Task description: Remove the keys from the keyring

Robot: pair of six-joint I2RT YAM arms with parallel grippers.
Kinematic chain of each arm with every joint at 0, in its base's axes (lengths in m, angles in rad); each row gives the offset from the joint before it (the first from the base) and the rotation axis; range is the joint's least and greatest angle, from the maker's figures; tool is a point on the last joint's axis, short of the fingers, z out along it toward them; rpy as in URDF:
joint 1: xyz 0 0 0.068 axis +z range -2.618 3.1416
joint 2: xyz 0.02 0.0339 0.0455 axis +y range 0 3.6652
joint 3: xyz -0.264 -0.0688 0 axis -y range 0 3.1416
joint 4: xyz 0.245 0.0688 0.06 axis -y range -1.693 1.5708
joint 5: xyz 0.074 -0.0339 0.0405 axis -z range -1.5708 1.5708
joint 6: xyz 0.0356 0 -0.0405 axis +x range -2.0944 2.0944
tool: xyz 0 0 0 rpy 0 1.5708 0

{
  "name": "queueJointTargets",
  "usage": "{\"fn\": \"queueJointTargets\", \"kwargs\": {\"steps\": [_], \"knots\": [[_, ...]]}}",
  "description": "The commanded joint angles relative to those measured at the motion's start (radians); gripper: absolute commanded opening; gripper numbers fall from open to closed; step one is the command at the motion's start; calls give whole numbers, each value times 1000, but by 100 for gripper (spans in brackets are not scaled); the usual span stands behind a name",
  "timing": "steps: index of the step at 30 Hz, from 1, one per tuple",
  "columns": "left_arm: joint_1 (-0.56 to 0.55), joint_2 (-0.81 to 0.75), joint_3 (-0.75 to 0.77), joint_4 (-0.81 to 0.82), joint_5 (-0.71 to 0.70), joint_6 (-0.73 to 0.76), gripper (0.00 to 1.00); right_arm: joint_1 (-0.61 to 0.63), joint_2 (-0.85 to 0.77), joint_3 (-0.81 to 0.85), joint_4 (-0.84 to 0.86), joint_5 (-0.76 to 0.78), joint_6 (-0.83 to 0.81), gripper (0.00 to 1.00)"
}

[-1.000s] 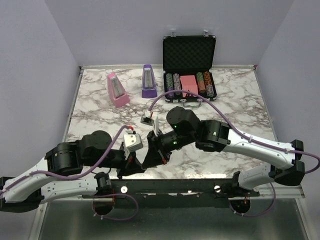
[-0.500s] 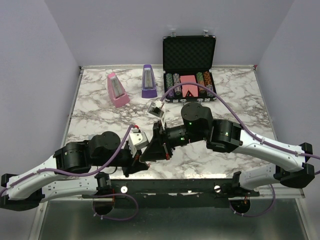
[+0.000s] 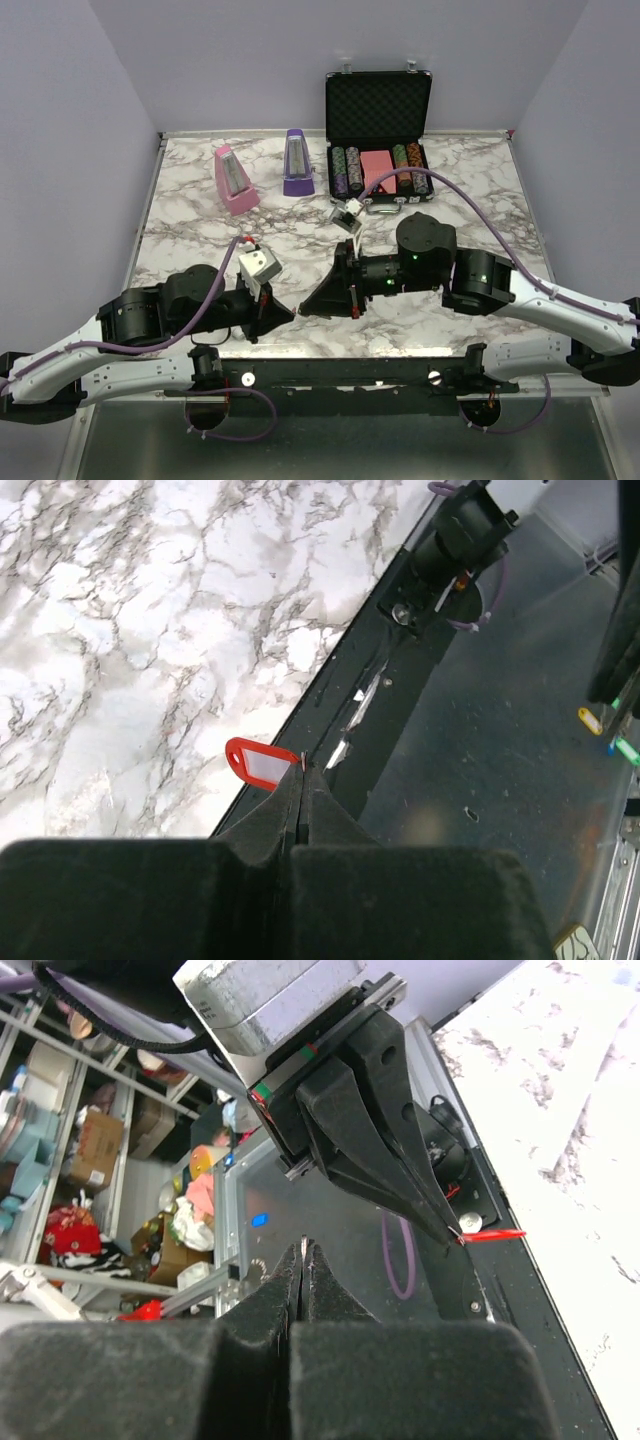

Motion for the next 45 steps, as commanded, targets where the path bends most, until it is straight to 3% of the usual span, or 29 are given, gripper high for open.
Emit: {"fn": "queueJointTargets", "kwargs": {"steps": [1, 10, 20, 34, 45], "knots": [[-4, 31, 20, 5, -100, -45, 0, 7, -50, -38, -8, 127, 22, 1], [-4, 73, 51, -38, -181, -85, 0, 7, -142, -124, -38, 401, 75, 1], [16, 76, 8, -64, -272, -145, 0, 9, -213, -245, -47, 529, 140, 1], [317, 185, -58, -179, -275, -220, 0, 7, -271, -343, -67, 573, 222, 1], [541, 173, -166, -144, -252, -182, 0, 7, -255, -375, -51, 555, 250, 1]]}}
